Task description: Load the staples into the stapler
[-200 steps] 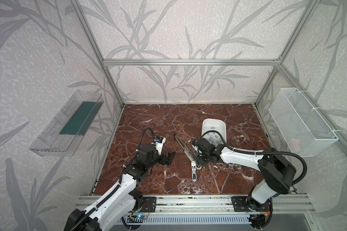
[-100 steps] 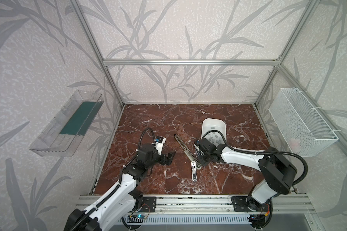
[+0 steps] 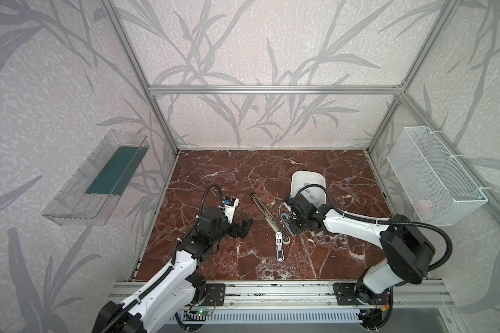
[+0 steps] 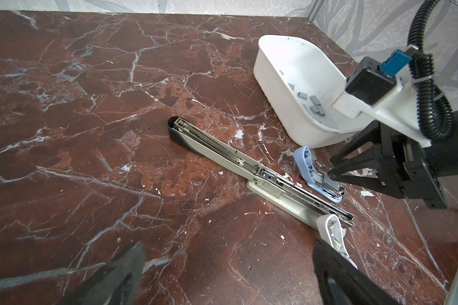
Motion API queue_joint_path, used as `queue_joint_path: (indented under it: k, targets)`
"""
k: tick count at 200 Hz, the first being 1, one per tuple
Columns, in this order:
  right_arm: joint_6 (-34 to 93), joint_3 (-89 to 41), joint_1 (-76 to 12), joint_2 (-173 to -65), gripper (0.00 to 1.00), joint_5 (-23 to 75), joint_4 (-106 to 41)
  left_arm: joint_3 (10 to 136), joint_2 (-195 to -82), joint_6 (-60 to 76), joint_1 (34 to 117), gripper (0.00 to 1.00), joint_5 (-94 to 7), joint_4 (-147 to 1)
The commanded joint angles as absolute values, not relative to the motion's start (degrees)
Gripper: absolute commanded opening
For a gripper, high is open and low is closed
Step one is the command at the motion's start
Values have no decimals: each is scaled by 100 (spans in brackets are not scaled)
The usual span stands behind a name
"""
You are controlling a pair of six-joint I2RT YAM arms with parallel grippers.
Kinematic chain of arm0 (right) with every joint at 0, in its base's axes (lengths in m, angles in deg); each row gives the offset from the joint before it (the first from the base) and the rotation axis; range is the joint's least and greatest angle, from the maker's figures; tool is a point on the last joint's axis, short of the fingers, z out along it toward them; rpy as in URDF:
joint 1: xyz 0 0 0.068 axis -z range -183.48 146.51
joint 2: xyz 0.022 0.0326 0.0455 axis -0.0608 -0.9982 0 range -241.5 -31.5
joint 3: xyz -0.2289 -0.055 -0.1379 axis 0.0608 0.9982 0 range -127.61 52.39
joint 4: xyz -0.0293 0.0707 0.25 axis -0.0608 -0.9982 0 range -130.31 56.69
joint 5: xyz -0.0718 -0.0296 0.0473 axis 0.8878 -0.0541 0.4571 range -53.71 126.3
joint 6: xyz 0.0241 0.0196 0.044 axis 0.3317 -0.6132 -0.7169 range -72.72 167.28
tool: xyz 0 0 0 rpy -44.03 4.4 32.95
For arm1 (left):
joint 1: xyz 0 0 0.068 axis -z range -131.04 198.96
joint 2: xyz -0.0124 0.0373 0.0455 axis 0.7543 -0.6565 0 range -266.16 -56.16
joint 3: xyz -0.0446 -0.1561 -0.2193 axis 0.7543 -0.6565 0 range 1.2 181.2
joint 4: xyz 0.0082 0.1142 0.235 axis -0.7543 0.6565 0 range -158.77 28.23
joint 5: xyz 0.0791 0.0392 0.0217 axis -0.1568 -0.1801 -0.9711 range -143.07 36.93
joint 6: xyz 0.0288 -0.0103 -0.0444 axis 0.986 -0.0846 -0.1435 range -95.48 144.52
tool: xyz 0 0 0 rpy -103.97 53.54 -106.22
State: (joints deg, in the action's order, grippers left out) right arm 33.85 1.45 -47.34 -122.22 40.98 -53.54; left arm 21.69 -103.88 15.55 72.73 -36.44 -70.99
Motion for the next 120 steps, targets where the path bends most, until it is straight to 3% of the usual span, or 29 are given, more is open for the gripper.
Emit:
queue_joint_path:
  k: [1, 81, 120]
  targets:
    - [3372, 42, -4725, -12205, 29, 3991, -5412, 2124, -10335, 1622, 7252, 99, -3570, -7194]
    - [3462, 45, -4734, -12455, 31, 3805, -5284, 2115, -10311, 1612, 7251, 99, -3573, -7190]
    - [3462, -3, -4734, -12580, 25, 3831, -5290, 2121, -10325, 1611, 7252, 99, -3597, -7191]
